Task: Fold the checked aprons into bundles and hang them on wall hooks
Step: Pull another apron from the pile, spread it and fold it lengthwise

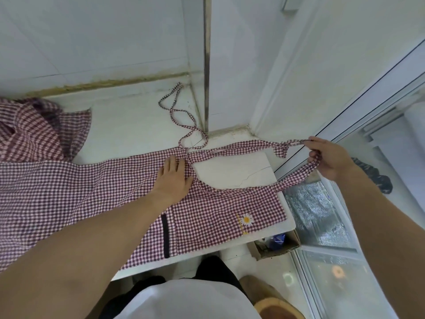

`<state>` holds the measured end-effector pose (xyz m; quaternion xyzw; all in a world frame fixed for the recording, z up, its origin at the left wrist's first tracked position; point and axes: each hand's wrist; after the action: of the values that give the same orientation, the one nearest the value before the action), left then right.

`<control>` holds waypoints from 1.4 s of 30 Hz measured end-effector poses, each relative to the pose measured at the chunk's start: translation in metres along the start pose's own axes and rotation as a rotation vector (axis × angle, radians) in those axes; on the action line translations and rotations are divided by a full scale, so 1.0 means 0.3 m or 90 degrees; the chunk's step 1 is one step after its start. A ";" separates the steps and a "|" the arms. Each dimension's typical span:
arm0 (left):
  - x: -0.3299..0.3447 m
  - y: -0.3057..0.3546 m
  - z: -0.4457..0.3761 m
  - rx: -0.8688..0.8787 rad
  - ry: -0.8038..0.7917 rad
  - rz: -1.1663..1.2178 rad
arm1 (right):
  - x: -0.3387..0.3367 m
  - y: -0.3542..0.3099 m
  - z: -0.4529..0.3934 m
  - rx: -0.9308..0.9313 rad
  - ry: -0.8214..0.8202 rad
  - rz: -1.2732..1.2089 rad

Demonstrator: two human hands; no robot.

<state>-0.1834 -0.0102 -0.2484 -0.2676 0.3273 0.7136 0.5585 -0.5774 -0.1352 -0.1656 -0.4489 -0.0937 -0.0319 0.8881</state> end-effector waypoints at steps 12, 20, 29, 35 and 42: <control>0.023 -0.095 0.057 0.047 0.173 0.061 | 0.007 0.083 0.015 -0.036 0.244 0.341; 0.187 -0.266 0.241 0.030 0.275 0.058 | 0.639 0.429 0.214 -0.263 -0.354 0.794; 0.244 -0.478 0.398 -0.186 -0.072 0.120 | 0.845 0.626 0.113 -0.083 -0.288 1.042; 0.262 -0.532 0.462 -0.205 -0.119 0.157 | 0.862 0.589 0.119 0.090 -0.252 1.099; 0.285 -0.677 0.563 -0.217 -0.123 0.129 | 0.875 0.570 0.163 0.137 -0.192 1.162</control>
<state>-0.0087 0.2052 -0.2380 -0.2542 0.1719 0.8337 0.4591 -0.3028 0.0130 -0.2214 -0.2631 0.1791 0.7464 0.5845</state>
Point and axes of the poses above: each hand's wrist, its own z-axis away from the middle knuckle, its own x-axis out of the palm, y = z × x, and after that the axes turned 14 degrees about -y, right-handed
